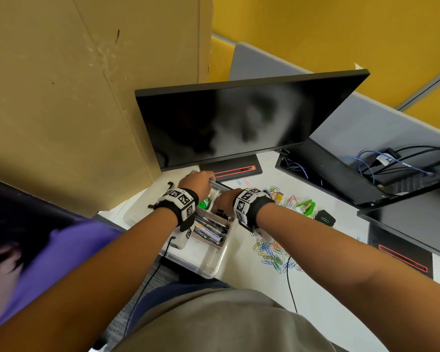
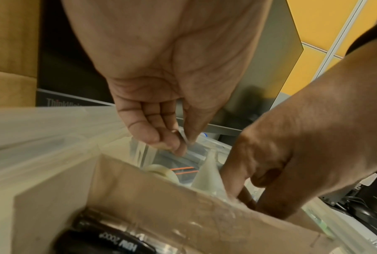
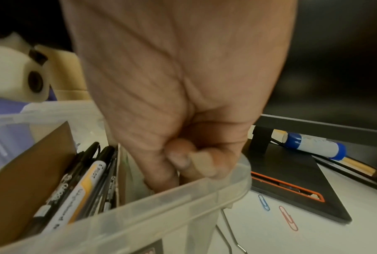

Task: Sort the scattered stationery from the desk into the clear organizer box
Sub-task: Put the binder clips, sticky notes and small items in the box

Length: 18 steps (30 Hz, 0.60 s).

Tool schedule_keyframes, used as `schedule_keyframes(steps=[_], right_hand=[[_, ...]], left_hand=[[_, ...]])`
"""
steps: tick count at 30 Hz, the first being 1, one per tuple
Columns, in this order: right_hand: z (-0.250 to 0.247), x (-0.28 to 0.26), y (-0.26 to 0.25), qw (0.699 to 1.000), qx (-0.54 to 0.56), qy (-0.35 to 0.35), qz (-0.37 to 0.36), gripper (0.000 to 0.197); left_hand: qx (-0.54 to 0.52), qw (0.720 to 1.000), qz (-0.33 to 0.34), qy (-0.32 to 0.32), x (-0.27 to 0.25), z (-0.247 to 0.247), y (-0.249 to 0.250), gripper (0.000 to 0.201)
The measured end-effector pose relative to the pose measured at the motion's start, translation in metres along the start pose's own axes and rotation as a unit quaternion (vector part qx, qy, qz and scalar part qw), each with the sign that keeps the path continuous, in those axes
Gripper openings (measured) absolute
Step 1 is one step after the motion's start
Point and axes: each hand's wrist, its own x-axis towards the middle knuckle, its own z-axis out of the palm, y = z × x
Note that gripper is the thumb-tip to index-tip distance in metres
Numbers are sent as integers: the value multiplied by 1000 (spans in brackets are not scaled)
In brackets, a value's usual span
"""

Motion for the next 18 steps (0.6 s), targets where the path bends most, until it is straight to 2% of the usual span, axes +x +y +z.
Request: schedule_keyframes(steps=[4, 10, 16, 18], right_hand=[[3, -8, 10, 997, 76, -3, -30, 62], [13, -10, 13, 994, 103, 28, -20, 65], [23, -14, 17, 982, 163, 90, 36, 34], [25, -17, 15, 978, 177, 101, 40, 30]], left_hand=[[-1, 1000, -4, 3, -1, 0, 0, 26], [11, 1000, -3, 3, -2, -2, 2, 26], [34, 999, -4, -3, -6, -5, 6, 25], [39, 999, -8, -3, -7, -6, 8, 25]])
